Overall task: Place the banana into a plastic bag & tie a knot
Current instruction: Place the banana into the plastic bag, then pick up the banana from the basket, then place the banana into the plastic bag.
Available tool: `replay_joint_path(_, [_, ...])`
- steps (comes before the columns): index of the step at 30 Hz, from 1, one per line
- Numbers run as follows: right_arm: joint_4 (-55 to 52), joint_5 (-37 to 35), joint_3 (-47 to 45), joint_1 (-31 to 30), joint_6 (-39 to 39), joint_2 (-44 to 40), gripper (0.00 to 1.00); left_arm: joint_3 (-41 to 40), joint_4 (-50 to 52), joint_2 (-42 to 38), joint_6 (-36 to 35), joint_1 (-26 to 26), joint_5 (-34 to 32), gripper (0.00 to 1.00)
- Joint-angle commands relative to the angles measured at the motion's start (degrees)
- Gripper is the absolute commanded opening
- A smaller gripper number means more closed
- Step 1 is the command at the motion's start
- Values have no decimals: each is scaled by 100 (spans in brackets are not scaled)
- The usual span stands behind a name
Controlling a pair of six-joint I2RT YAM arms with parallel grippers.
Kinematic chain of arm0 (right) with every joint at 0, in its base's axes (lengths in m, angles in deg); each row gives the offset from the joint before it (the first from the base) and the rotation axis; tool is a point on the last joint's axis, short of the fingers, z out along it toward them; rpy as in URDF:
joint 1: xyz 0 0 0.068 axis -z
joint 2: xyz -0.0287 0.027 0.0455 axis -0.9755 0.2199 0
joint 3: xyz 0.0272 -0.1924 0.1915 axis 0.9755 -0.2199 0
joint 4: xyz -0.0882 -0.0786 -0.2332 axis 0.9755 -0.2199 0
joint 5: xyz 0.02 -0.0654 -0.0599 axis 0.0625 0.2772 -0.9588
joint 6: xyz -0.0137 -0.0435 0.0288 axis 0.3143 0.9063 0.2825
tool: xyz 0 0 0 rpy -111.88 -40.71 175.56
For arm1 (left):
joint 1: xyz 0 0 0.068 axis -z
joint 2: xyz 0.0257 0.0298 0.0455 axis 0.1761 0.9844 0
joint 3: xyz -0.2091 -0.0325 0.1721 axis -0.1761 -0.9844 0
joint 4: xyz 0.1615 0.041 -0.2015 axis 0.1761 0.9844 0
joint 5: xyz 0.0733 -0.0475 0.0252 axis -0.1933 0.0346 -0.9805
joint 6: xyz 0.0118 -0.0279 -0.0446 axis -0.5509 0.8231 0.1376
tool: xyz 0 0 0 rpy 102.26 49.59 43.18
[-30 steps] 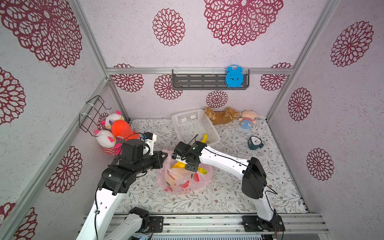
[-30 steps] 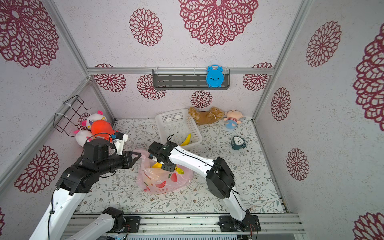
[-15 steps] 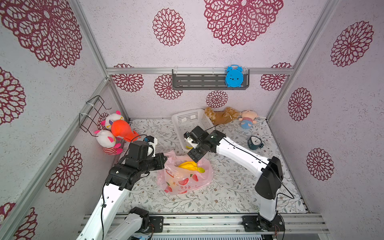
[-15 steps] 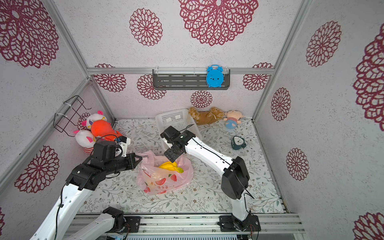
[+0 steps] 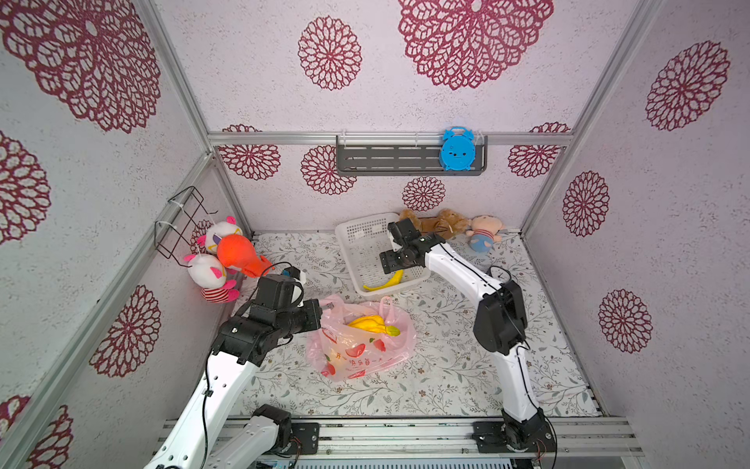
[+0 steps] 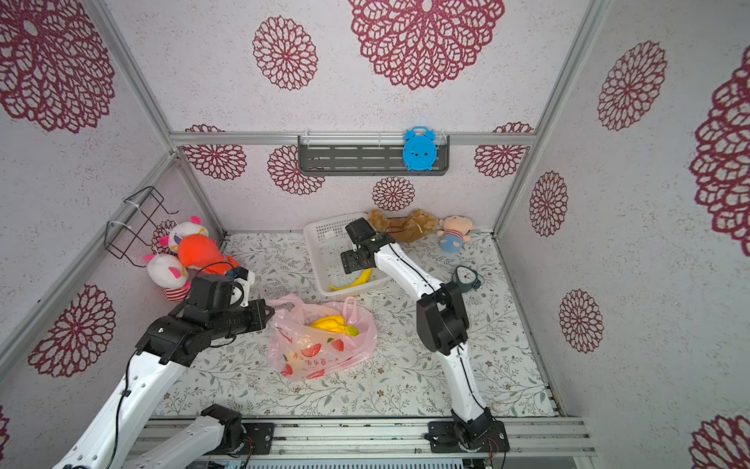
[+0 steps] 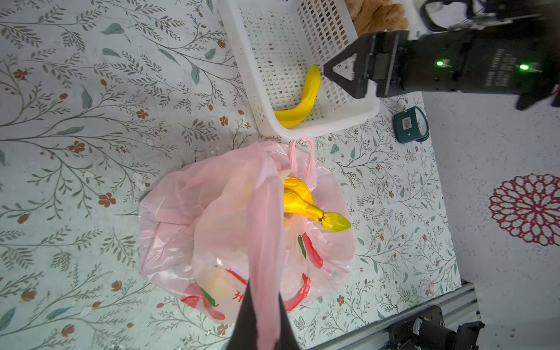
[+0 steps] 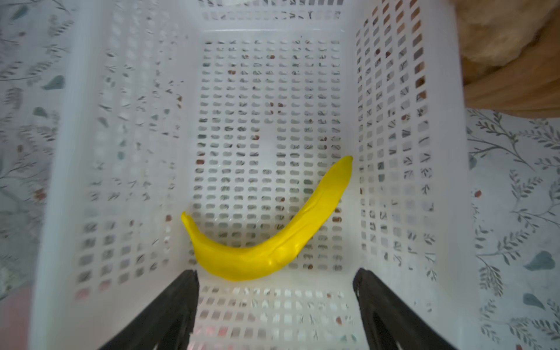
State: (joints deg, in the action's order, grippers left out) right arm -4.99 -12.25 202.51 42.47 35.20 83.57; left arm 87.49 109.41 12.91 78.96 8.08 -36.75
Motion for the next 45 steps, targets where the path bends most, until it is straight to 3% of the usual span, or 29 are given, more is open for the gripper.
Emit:
replay_joint_path(1, [-737,-298,760,64,-465,551,86,46,14,-52,-98,51,-93,0])
replay_joint_path(8, [-1112,-1117,1517,73,-1454,1433,94,42,-38,-8,-119,49,-8,0])
replay_joint_path(13, [-782,-867,1625,99,-1771,1881,92,90,-56,51,-173,46,30,0])
replay_joint_path(16, [-562,-547,1690,125,-1846,2100,79,133,-46,70,-186,50,52,0])
replay_joint_path(22, [-264,-363,1691,134,-1804,1915,34,192,-14,63,-184,44,74,0])
replay_joint_path(25, [-23,-531,1648,135,-1565,1515,19,238,60,62,-167,47,74,0])
replay_joint_path(28, [319,-610,1487,127,-1235,991,9,284,163,33,-160,49,19,0])
replay_joint_path(32, [1186,-769,571,53,-827,-57,3,278,158,-23,-124,51,-32,0])
replay_joint_path(37, [2446,-1130,-963,-228,-193,-1433,3,256,115,-25,-68,55,-67,0])
replay_joint_path(45, [5247,-2482,-4028,-1501,1375,-3359,2,439,339,162,-49,43,-215,0])
